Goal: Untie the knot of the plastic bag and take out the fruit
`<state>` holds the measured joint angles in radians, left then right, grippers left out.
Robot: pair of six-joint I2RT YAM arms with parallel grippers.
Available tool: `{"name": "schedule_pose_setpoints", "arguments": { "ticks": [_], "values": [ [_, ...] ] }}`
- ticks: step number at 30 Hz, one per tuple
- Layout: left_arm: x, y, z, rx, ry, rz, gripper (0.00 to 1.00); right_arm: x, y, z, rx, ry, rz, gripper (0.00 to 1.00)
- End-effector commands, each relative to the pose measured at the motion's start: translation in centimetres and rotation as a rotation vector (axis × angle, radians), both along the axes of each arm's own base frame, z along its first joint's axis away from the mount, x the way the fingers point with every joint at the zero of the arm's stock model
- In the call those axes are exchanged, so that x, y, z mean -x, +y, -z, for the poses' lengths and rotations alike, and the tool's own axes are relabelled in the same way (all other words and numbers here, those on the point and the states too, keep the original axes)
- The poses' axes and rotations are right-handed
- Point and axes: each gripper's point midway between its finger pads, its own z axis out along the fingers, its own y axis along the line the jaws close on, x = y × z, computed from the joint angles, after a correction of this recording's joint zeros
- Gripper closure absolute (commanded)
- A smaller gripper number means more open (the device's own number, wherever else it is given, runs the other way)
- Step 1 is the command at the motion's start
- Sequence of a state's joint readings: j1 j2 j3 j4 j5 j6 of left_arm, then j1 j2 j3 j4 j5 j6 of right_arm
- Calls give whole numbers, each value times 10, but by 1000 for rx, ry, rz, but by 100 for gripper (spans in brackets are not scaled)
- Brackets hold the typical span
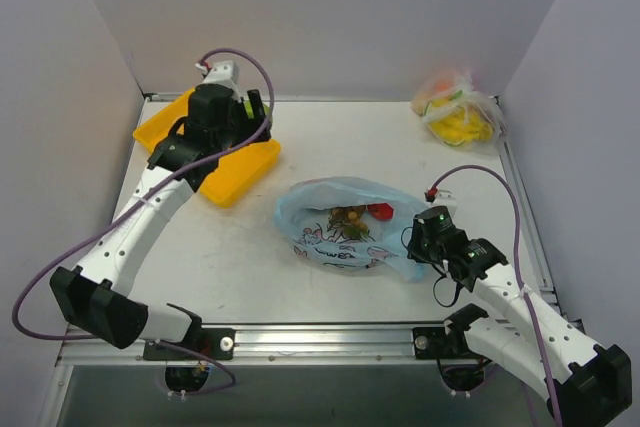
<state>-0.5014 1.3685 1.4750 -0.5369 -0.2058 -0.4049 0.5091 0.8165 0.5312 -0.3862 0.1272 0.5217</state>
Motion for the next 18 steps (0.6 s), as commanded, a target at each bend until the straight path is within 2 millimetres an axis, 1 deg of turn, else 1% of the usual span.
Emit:
{"name": "schedule_pose_setpoints", "arguments": {
  "ticks": [1, 2, 3, 4, 5, 6, 7, 8, 9, 10, 11, 12, 13, 14, 16, 17, 18],
  "values": [
    [-32, 50, 22, 31, 55, -155, 28, -2, -7, -2, 29, -3, 19, 80],
    [-44, 58, 40, 31, 82, -187, 28, -1, -7, -2, 32, -3, 19, 80],
    [-53, 69, 50, 36, 98, -221, 27, -1, -8, 1, 41, 7, 19, 80],
    [-63, 89, 59, 43, 109, -273, 26, -1, -8, 2, 47, 10, 15, 80],
    [-76, 97, 74, 50, 124, -305, 25, -1, -9, 3, 52, 14, 16, 80],
    [-83, 103, 84, 48, 135, -323, 25, -1, -9, 4, 57, 21, 15, 80],
    [-92, 116, 91, 50, 144, -356, 24, -1, -10, 5, 60, 22, 14, 80],
    [-103, 120, 108, 42, 169, -371, 24, -1, -10, 4, 61, 20, 12, 80],
    [-111, 125, 109, 42, 166, -385, 23, -1, -10, 4, 64, 18, 14, 80],
    [-119, 134, 112, 42, 171, -409, 21, -2, -12, 4, 72, 18, 15, 80],
    [-127, 138, 129, 33, 199, -431, 20, -2, -12, 4, 77, 15, 10, 80],
    [-135, 143, 126, 33, 187, -449, 18, -2, -12, 5, 80, 17, 10, 80],
    [-139, 146, 130, 31, 190, -462, 16, -2, -13, 5, 85, 19, 10, 80],
    [-147, 150, 139, 31, 195, -475, 13, -2, -14, 6, 89, 23, 9, 80],
    [-157, 154, 140, 39, 185, -486, 8, -2, -13, 5, 86, 23, 9, 80],
    [-163, 157, 149, 40, 196, -492, 7, -2, -14, 6, 86, 22, 11, 80],
    [-166, 153, 153, 48, 201, -474, 5, -2, -13, 5, 82, 20, 12, 80]
  ]
}}
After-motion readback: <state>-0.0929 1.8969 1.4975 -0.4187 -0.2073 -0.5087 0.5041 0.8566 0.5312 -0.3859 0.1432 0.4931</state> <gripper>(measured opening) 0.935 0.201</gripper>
